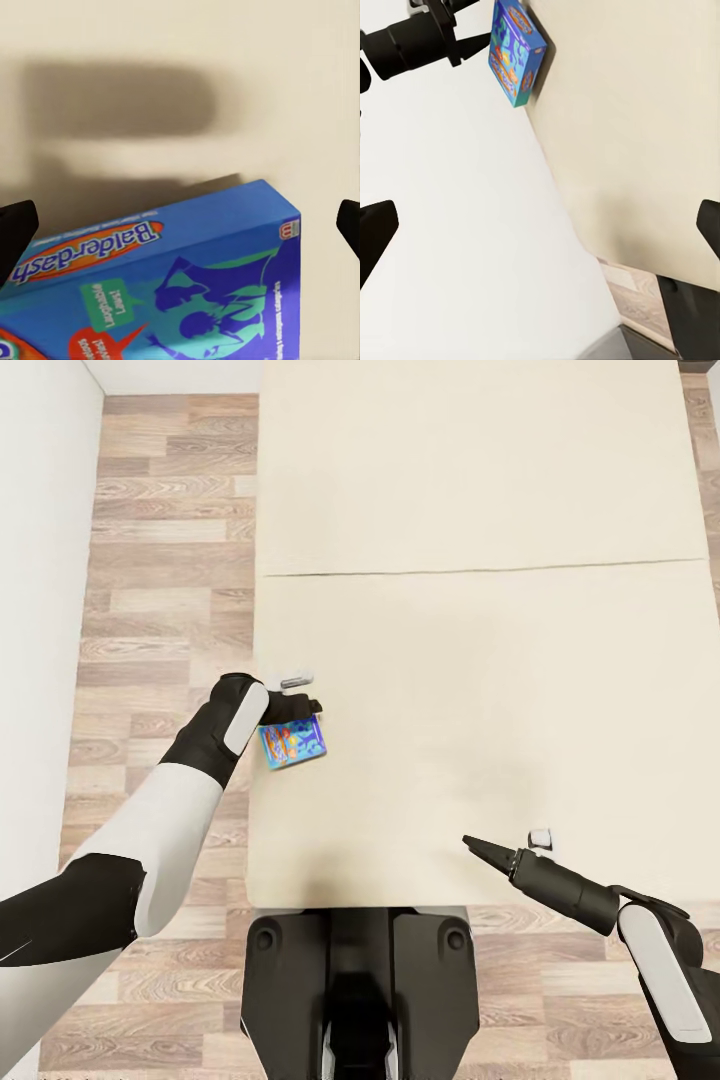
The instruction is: Put all the toys in the child's room - the three board games (two on the bed and one on the table), the two jigsaw puzzles on the table, and the tennis ball on the table - inside the toy box on the table in the child's room.
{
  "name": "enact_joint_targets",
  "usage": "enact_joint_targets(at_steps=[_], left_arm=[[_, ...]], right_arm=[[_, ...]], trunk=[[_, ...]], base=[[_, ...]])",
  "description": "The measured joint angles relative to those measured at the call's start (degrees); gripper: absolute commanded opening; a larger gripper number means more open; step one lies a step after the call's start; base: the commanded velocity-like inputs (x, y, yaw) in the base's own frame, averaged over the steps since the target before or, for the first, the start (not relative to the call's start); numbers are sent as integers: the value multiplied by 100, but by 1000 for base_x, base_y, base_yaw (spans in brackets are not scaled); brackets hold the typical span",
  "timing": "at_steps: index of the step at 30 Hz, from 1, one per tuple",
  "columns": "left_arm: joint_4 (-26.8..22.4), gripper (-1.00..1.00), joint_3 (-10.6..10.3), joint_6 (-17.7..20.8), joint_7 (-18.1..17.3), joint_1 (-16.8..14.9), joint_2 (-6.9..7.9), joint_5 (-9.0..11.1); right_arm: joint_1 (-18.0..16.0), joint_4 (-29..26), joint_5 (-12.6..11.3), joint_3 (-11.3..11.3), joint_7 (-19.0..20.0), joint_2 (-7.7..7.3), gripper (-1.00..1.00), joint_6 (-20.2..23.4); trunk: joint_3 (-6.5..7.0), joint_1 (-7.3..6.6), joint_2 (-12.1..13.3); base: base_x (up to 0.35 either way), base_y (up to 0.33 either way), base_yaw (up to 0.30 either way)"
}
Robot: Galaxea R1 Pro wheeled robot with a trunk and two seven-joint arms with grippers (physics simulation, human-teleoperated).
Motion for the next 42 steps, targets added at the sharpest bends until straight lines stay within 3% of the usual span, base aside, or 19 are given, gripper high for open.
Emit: enact_joint_targets(at_steps=[14,42], left_arm=[[-165,100,-2,52,21,-2,-3,-50],[-211,100,-12,1,-19,-2,-10,-70]], right_arm=[[0,2,4,0,0,-1,100,1],[0,12,3,-2,0,-1,100,1]], trunk=[[-121,-4,-4],[-133,0,-2]], base=[[0,0,0],[-57,-32,0]])
